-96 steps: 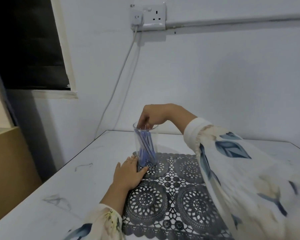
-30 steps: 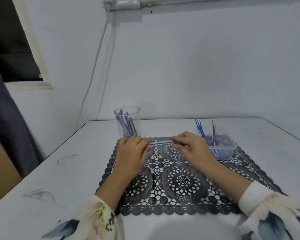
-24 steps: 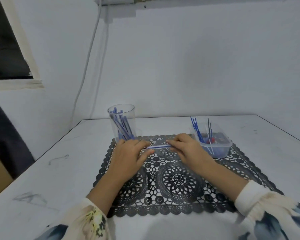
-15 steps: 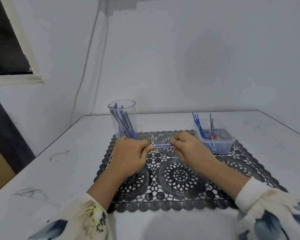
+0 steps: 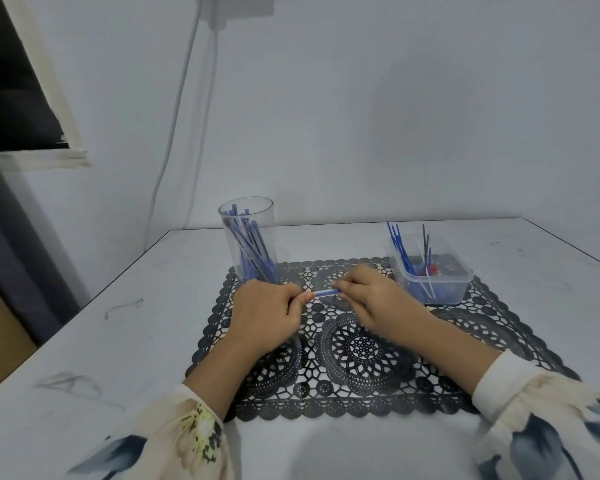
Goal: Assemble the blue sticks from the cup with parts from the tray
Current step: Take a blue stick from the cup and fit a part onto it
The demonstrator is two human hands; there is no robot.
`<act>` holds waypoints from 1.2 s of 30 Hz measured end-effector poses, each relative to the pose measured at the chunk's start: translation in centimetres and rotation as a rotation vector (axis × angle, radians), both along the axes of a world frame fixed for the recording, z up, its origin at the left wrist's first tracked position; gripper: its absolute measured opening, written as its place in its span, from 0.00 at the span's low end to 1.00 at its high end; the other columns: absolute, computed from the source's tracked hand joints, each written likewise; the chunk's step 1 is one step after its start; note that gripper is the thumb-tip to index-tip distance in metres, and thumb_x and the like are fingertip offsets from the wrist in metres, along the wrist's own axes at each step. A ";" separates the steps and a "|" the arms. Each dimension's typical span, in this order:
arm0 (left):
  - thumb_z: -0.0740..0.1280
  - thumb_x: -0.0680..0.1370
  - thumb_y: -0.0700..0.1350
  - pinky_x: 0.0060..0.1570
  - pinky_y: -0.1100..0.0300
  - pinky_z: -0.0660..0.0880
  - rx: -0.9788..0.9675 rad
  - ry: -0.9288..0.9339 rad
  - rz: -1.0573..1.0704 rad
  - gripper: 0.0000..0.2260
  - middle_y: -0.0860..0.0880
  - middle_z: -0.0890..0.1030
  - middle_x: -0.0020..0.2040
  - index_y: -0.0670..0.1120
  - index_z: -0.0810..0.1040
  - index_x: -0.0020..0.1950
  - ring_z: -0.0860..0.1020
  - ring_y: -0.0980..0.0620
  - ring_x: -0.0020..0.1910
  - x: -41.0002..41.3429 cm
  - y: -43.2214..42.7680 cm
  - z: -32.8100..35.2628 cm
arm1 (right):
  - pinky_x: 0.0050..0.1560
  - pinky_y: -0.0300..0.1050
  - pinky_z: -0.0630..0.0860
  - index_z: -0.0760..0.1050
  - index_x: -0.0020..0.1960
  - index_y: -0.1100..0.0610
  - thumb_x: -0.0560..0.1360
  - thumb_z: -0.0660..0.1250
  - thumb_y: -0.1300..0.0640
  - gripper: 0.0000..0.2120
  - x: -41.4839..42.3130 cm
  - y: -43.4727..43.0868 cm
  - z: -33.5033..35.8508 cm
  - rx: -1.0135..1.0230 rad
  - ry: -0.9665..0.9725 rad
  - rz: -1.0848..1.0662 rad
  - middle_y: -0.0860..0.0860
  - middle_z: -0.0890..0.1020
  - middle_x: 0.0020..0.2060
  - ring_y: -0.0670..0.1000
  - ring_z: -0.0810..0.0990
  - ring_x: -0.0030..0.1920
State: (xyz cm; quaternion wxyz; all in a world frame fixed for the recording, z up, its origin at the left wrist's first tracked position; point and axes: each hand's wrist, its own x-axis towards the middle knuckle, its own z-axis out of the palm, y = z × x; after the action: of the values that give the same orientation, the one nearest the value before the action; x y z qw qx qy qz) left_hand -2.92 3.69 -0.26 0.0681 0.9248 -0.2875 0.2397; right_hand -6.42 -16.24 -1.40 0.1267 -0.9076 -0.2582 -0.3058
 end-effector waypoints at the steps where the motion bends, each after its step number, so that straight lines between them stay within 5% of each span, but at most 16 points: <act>1: 0.53 0.80 0.57 0.28 0.66 0.57 -0.003 -0.013 -0.009 0.16 0.54 0.68 0.24 0.53 0.70 0.36 0.71 0.54 0.28 0.1 0.1 0.0 | 0.42 0.44 0.78 0.78 0.55 0.66 0.71 0.68 0.67 0.13 -0.1 0.1 -0.1 0.000 0.002 0.003 0.57 0.79 0.41 0.53 0.78 0.39; 8: 0.57 0.79 0.57 0.30 0.68 0.55 -0.061 -0.061 -0.051 0.16 0.54 0.65 0.21 0.54 0.68 0.33 0.69 0.54 0.25 0.0 0.2 0.0 | 0.40 0.42 0.78 0.80 0.52 0.63 0.65 0.72 0.71 0.16 -0.3 0.4 0.1 0.091 -0.064 -0.027 0.55 0.79 0.40 0.53 0.78 0.39; 14: 0.62 0.74 0.56 0.29 0.66 0.56 -0.073 -0.124 -0.117 0.16 0.57 0.56 0.19 0.55 0.61 0.29 0.56 0.61 0.20 0.4 0.1 -0.2 | 0.38 0.48 0.79 0.79 0.55 0.63 0.66 0.72 0.69 0.18 0.1 0.3 -0.2 0.100 -0.036 -0.077 0.57 0.78 0.42 0.55 0.78 0.40; 19: 0.56 0.77 0.59 0.37 0.61 0.63 -0.084 -0.118 -0.048 0.18 0.53 0.68 0.21 0.51 0.74 0.33 0.67 0.55 0.22 0.8 0.3 -0.8 | 0.46 0.50 0.76 0.79 0.57 0.62 0.70 0.70 0.62 0.15 0.1 0.1 -0.2 -0.009 -0.014 -0.075 0.55 0.82 0.41 0.54 0.79 0.42; 24: 0.57 0.78 0.60 0.41 0.60 0.62 -0.084 -0.080 -0.042 0.17 0.54 0.68 0.22 0.52 0.76 0.37 0.69 0.54 0.25 1.1 0.7 -1.0 | 0.42 0.46 0.76 0.81 0.53 0.61 0.69 0.67 0.64 0.13 0.1 0.2 0.0 -0.038 -0.031 -0.049 0.53 0.83 0.37 0.52 0.79 0.37; 28: 0.57 0.78 0.59 0.38 0.61 0.61 -0.080 -0.043 -0.049 0.17 0.52 0.70 0.24 0.51 0.76 0.37 0.73 0.51 0.28 0.9 0.6 -1.1 | 0.38 0.46 0.77 0.81 0.52 0.60 0.65 0.74 0.68 0.16 0.0 -0.1 0.1 -0.011 -0.061 -0.036 0.52 0.81 0.36 0.52 0.78 0.36; 36: 0.52 0.76 0.62 0.29 0.68 0.54 -0.089 -0.058 -0.098 0.20 0.53 0.67 0.21 0.51 0.71 0.33 0.71 0.53 0.24 1.1 0.5 -1.2 | 0.35 0.41 0.76 0.79 0.56 0.61 0.66 0.73 0.70 0.19 0.1 -0.1 -0.2 0.054 -0.013 -0.054 0.56 0.77 0.41 0.52 0.76 0.38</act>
State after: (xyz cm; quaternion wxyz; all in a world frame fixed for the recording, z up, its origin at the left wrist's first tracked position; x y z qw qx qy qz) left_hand -1.79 4.22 -1.43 0.1123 0.8985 -0.3232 0.2751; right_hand -6.31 -16.29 -1.62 0.1413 -0.9084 -0.2262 -0.3219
